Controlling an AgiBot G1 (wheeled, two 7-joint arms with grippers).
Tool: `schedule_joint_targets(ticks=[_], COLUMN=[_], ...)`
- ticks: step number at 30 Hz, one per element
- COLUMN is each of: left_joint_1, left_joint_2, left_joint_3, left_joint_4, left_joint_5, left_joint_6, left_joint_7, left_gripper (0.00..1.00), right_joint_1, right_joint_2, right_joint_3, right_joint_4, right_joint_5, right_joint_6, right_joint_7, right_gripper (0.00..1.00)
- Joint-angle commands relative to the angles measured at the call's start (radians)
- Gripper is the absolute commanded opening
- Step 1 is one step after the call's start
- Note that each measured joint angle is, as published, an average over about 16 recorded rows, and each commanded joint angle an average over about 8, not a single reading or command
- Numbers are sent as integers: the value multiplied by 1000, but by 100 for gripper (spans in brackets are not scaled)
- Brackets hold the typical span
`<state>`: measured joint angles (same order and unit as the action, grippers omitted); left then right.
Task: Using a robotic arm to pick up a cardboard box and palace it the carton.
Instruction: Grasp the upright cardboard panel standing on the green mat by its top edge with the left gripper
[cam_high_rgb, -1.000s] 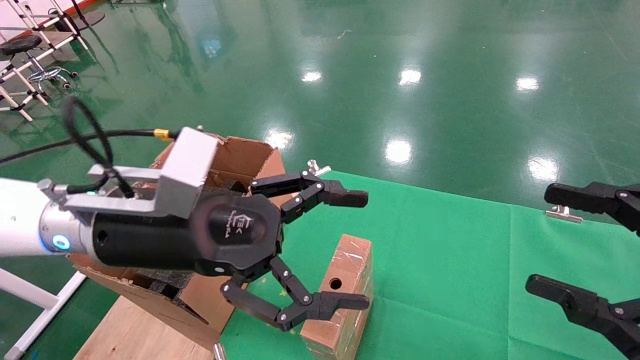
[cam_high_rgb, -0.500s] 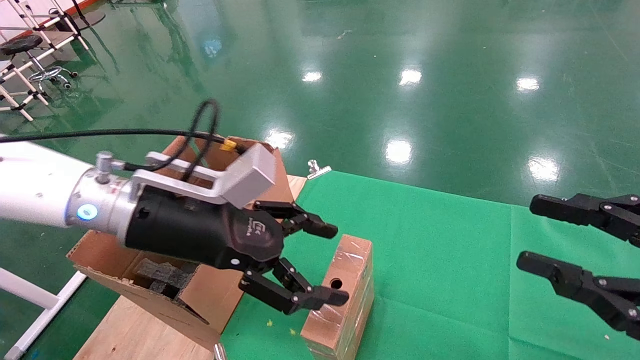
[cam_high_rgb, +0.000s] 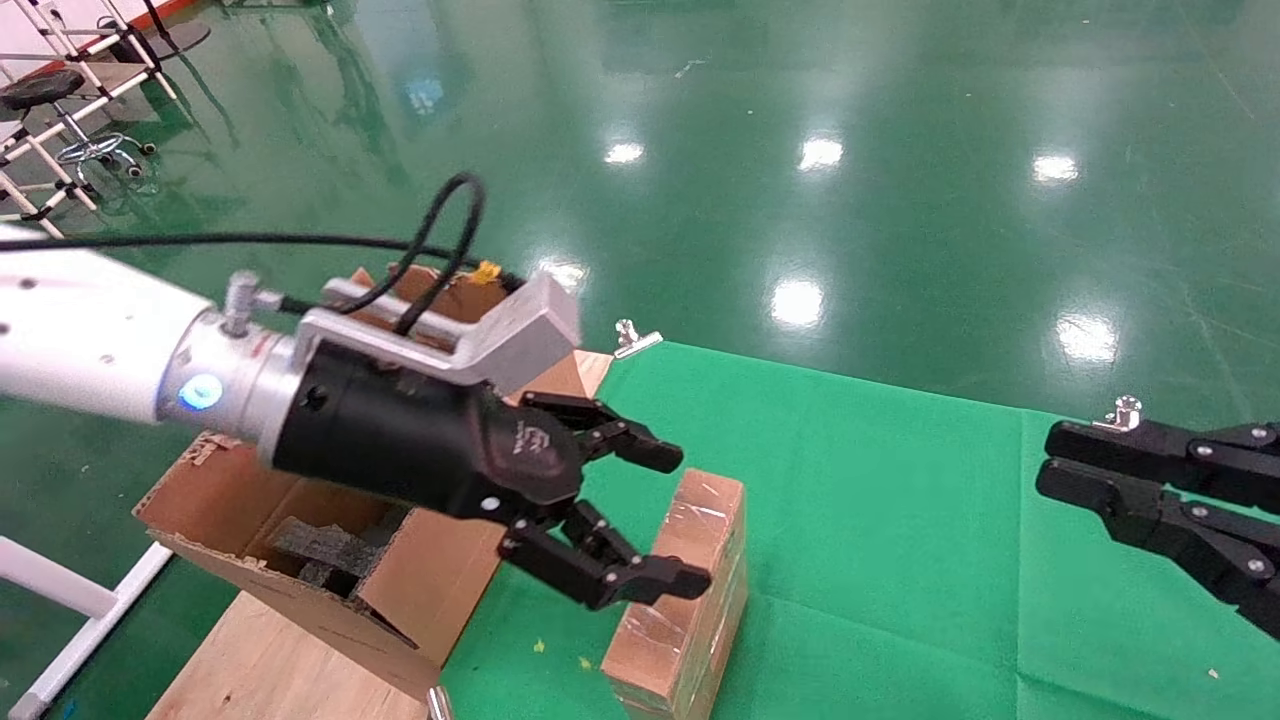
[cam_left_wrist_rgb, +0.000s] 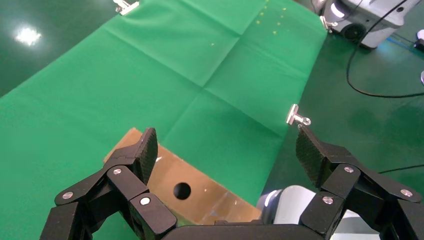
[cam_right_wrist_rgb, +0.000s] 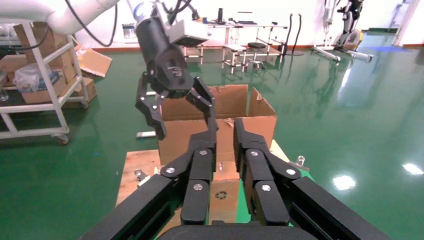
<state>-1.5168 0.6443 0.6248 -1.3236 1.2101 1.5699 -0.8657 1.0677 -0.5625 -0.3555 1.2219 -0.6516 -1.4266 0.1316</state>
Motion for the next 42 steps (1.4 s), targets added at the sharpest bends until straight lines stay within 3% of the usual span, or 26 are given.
schedule_joint_targets(ticks=[1, 11, 22, 36, 42], left_joint_1=[-32, -252, -281, -451, -489], left_joint_2=[14, 114, 136, 295, 354], left_joint_3=[23, 268, 320, 605, 704], left_joint_4=[1, 2, 18, 166, 224], left_joint_5=[24, 183, 194, 207, 174], left_joint_6=[4, 18, 10, 20, 12], left_joint_7=[-39, -346, -381, -639, -698], left_gripper=[100, 100, 100, 100, 100], right_joint_1=[0, 0, 0, 0, 0], right_joint_2=[0, 0, 0, 0, 0], right_joint_3=[0, 0, 0, 0, 0], right_joint_4=[0, 0, 0, 0, 0], right_joint_5=[0, 0, 0, 0, 0], right_joint_6=[0, 0, 0, 0, 0], right_joint_7=[0, 0, 0, 0, 0], right_gripper=[0, 0, 0, 0, 0])
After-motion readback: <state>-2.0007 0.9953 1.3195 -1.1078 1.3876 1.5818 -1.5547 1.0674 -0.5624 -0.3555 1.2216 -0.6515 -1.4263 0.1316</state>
